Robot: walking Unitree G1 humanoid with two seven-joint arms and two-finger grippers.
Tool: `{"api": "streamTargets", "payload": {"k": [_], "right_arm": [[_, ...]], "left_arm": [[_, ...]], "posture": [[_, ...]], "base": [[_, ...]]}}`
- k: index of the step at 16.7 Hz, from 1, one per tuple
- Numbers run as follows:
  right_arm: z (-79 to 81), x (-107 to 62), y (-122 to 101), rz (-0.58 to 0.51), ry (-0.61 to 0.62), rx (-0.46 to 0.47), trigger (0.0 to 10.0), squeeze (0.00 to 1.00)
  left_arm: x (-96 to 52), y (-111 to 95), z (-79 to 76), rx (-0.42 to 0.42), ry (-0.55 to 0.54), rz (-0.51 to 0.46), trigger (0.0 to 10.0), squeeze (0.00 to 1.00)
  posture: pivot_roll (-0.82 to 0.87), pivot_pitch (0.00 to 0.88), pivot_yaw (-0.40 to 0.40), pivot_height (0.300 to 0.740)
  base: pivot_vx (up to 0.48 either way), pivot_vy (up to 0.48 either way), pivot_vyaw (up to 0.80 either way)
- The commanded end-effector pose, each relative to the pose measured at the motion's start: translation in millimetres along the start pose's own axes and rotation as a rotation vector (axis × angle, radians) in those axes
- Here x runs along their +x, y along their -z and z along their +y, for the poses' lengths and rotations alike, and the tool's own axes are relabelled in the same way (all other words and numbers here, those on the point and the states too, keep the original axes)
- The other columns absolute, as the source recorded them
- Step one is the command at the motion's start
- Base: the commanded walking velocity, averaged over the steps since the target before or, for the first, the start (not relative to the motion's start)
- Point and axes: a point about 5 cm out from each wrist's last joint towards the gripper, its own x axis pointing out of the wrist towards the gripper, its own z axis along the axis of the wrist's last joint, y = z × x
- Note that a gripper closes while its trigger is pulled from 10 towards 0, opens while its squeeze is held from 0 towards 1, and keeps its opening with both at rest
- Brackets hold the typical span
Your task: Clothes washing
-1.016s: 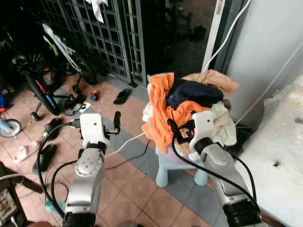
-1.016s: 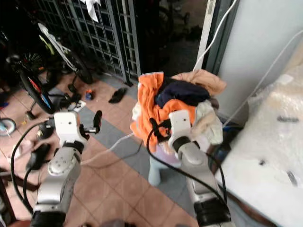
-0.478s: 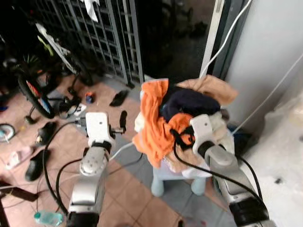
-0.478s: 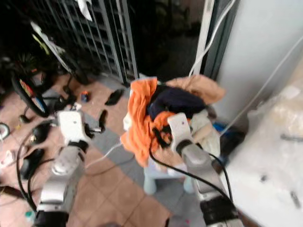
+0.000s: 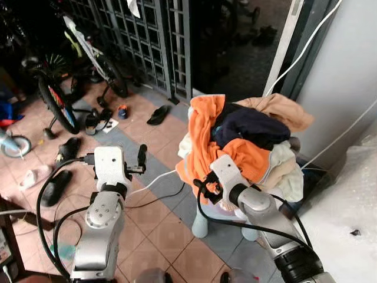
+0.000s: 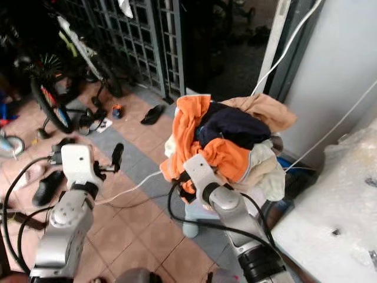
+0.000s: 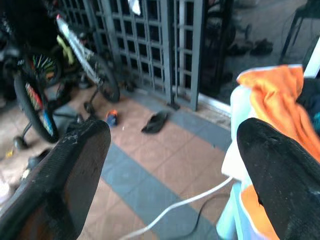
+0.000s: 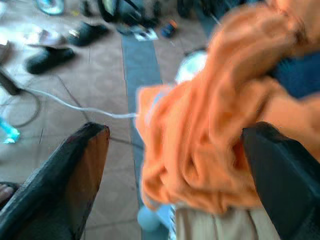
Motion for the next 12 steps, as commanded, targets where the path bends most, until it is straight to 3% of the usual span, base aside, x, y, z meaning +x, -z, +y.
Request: {"api": "streamTargets", "payload": {"k": [1, 6, 7, 9, 11, 12], "right_arm": [[-6.5, 4.4, -1.5, 0.021, 0.063, 0.013, 10.0, 0.0], [-11.8, 30.6, -15.2, 0.038, 0.16, -0.021, 10.0, 0.0], [-10.3, 37.5, -18.5, 0.043, 0.162, 0.013, 0.0, 0.0], [-6.4, 51.4, -23.3, 0.076, 0.183, 0.04, 0.0, 0.0], [-1.6, 58.2, -25.0, 0.096, 0.197, 0.142, 0.0, 0.0], [1.1, 59.7, -25.2, 0.1, 0.197, 0.153, 0.0, 0.0]], "left_arm": [[-6.4, -4.0, 5.3, 0.019, -0.024, 0.001, 10.0, 0.0], [-18.5, -4.9, 11.4, 0.02, -0.083, 0.025, 10.0, 0.0], [-24.8, -3.0, 3.3, 0.033, -0.046, 0.042, 10.0, 0.0], [-24.7, -5.7, 1.0, 0.036, -0.039, 0.043, 10.0, 0.0], [-24.2, -0.3, 1.6, 0.034, -0.031, 0.086, 10.0, 0.0], [-28.0, 8.5, -5.0, 0.047, 0.067, 0.158, 10.0, 0.0]], "posture": [[0.08, 0.112, 0.063, 0.74], [0.12, 0.156, 0.04, 0.74], [0.13, 0.158, 0.038, 0.74], [0.13, 0.158, 0.034, 0.74], [0.13, 0.153, 0.026, 0.74], [0.13, 0.146, 0.019, 0.74]], "base": [[0.0, 0.0, 0.0], [0.0, 0.0, 0.0], [0.0, 0.0, 0.0], [0.0, 0.0, 0.0], [0.0, 0.0, 0.0], [0.0, 0.0, 0.0]]}}
